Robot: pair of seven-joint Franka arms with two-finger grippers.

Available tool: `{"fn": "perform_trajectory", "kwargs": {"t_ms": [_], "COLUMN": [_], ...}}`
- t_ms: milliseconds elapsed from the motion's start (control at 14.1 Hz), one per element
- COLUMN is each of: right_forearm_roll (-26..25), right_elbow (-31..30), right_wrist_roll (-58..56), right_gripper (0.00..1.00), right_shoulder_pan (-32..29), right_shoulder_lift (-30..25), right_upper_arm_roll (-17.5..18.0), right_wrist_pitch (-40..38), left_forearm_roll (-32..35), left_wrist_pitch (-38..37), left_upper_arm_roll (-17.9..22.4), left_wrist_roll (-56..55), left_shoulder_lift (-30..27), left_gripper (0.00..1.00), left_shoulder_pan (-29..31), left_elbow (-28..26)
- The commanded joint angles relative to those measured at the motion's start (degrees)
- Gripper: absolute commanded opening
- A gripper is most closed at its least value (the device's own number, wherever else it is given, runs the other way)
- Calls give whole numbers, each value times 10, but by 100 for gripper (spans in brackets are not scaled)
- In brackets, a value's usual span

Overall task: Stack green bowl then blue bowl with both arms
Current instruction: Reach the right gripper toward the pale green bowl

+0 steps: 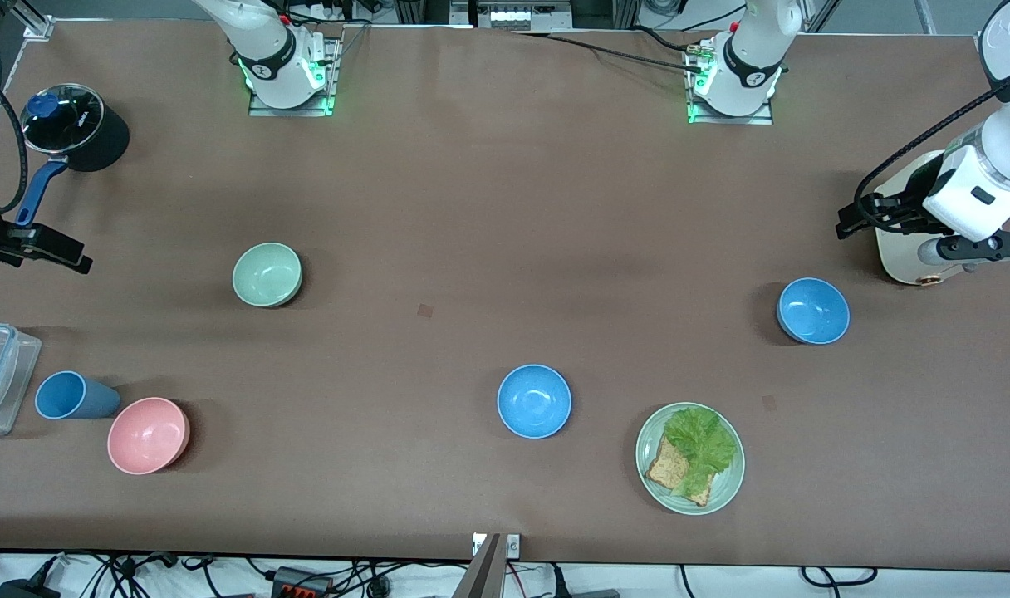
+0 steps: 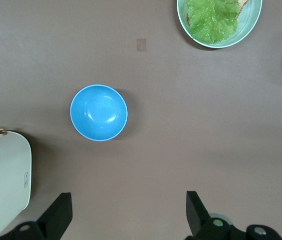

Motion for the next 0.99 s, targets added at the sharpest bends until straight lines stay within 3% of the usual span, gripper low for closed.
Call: {"fn": "perform_trajectory", "kwargs": {"t_ms": [0, 569, 924], "right_forearm_roll": [-10, -10, -10], "right_elbow": [-24, -30, -60], "right_wrist_roll": [-5, -32, -55], "right_gripper": [100, 100, 100], "right_shoulder_pan": [1, 5, 25], "right_shoulder_lift": [-17, -4, 84], "right_upper_arm_roll": [3, 3, 3], "right_wrist_pitch": [4, 0, 7], "left_forearm_roll": [-9, -9, -11], "left_wrist_pitch": [-14, -15, -15], "left_upper_arm_roll": [1, 2, 2], "left_wrist_roll": [-9, -4, -2], "left_shoulder_lift": [5, 11, 15], "left_gripper": [100, 100, 100], "left_shoulder_pan": [-1, 2, 4], "left_elbow": [12, 16, 17]}}
